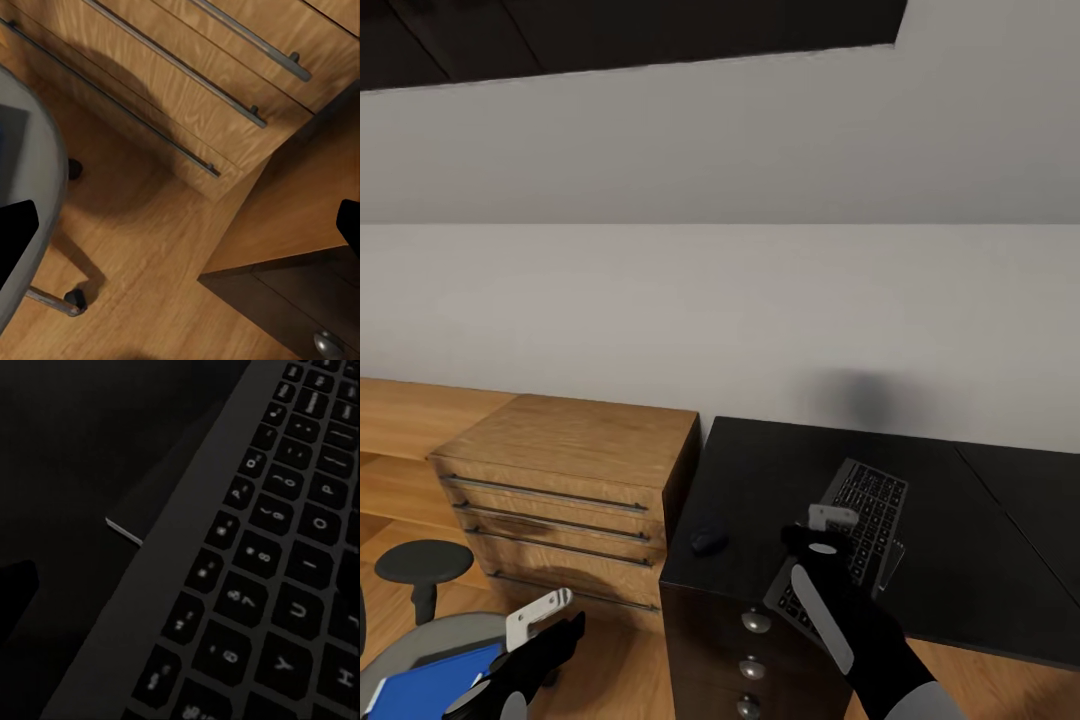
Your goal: In the bedroom, organize the workspace by keeping the computer under the desk, ensuring the monitor is on the desk, placing the keyboard on the desk next to the monitor, placing the mouse on the desk next to the keyboard, moving the folder from the swivel chair onto the desk next to the mouse, stacking the notebook on top of the folder with the pen on top of the notebook, and positioning the swivel chair next to the desk.
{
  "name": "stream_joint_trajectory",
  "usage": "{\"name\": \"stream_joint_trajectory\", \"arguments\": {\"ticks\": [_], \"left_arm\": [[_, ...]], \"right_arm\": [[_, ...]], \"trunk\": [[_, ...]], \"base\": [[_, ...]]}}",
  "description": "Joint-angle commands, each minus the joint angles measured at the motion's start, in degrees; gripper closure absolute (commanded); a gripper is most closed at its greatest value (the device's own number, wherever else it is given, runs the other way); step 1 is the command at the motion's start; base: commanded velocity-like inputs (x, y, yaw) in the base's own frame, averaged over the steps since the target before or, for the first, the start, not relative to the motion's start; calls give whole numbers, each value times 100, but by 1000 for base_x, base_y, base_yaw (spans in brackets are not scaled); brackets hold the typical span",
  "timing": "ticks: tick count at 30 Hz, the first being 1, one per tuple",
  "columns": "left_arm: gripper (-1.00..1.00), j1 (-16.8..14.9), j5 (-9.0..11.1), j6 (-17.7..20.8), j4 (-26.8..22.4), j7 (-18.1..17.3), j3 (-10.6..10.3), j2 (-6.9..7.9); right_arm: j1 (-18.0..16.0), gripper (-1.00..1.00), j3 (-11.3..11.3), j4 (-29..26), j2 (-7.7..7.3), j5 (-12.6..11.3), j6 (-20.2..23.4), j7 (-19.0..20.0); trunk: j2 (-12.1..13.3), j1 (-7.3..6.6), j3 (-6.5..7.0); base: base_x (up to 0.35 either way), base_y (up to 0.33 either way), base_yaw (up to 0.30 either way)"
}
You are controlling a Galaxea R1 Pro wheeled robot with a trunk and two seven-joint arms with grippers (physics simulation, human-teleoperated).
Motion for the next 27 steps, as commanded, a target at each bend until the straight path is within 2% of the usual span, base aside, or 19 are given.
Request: {"name": "stream_joint_trajectory", "arguments": {"ticks": [1, 11, 18, 27], "left_arm": [[-100, 0, 60, 22, -10, 41, -5, -3], [-100, 0, 56, 22, -10, 41, -32, -3], [-100, 0, 60, 22, -10, 39, -25, -3], [-100, 0, 64, 22, -10, 41, -14, -3]], "right_arm": [[-6, -100, 17, -5, -1, -9, 18, -55], [-6, -100, 37, -5, 12, 246, 26, -102], [-6, -100, 45, -4, 16, 310, 26, -103], [-6, -100, 46, -4, 15, 316, 26, -103]], "trunk": [[-3, 0, -5], [-3, 0, -5], [-3, 0, -5], [-364, 198, -167]], "base": [[0, 0, 0], [0, 0, 0], [0, 0, 0], [0, 0, 0]]}}
